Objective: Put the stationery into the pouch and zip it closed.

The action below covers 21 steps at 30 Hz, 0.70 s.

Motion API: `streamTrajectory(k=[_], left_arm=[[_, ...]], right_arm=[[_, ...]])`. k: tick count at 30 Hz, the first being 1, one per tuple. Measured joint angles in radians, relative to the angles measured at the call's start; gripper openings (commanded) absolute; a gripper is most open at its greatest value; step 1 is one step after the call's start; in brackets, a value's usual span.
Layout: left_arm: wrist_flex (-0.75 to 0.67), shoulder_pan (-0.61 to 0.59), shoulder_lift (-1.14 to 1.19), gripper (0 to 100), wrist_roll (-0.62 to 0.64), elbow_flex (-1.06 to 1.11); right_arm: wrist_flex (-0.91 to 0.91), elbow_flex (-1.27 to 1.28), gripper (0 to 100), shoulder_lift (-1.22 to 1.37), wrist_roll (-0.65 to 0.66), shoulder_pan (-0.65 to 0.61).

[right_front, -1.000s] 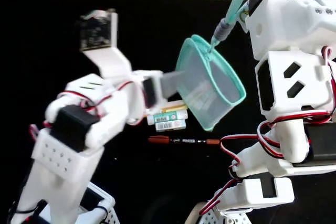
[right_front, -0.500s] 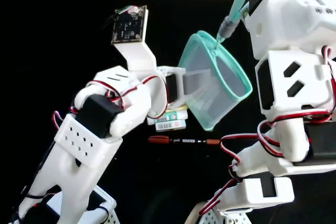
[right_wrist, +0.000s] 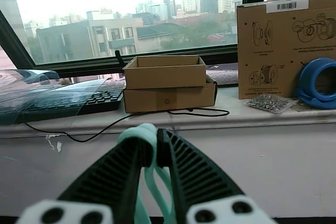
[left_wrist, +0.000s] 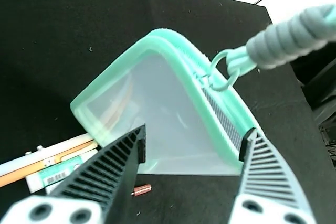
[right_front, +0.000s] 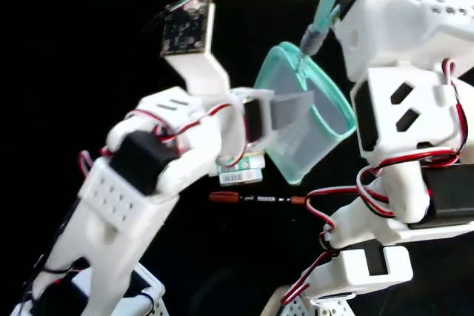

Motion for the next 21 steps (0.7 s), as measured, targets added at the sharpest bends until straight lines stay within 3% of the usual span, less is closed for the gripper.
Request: streamTrajectory(k=[21], left_arm=[[0.034, 0.055, 0.172, 30, 0.006, -0.080]], right_arm=[[0.000, 0.000, 0.7, 0.000, 0.000, -0.006]])
